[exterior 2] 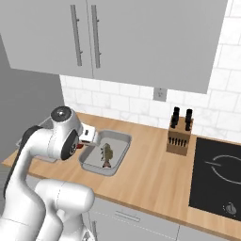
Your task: Place one bell pepper and one fish in each tupperware on the nearby counter, to pack two identical lunches.
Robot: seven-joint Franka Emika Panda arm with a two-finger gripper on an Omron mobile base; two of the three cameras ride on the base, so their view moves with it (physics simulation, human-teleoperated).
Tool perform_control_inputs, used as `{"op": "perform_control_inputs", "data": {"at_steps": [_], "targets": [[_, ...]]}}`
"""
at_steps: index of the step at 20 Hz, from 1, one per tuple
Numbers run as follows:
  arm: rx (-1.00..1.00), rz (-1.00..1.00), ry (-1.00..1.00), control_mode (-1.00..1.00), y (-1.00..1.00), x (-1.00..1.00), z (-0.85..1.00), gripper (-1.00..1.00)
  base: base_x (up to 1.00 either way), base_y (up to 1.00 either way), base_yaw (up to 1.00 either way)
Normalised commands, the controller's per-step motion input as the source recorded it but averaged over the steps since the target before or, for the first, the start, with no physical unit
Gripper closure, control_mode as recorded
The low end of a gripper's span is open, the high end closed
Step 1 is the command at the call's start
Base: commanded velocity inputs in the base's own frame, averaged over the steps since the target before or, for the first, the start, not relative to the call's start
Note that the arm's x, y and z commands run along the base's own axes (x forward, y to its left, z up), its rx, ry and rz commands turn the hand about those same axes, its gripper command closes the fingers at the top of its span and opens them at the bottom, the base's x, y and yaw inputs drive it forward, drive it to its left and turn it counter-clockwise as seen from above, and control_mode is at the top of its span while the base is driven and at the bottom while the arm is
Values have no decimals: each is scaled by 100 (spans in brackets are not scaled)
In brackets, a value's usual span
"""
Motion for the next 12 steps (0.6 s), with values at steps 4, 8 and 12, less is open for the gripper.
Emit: {"op": "perform_control_inputs", "data": {"at_steps": [4, 8, 12], "targets": [[-6, 0, 23, -100, 14, 69, -62, 100, 0, 0, 0], [-5, 0, 19, -100, 8, 71, -38, 100, 0, 0, 0], [0, 0, 7, -100, -12, 56, -31, 100, 0, 0, 0]]}}
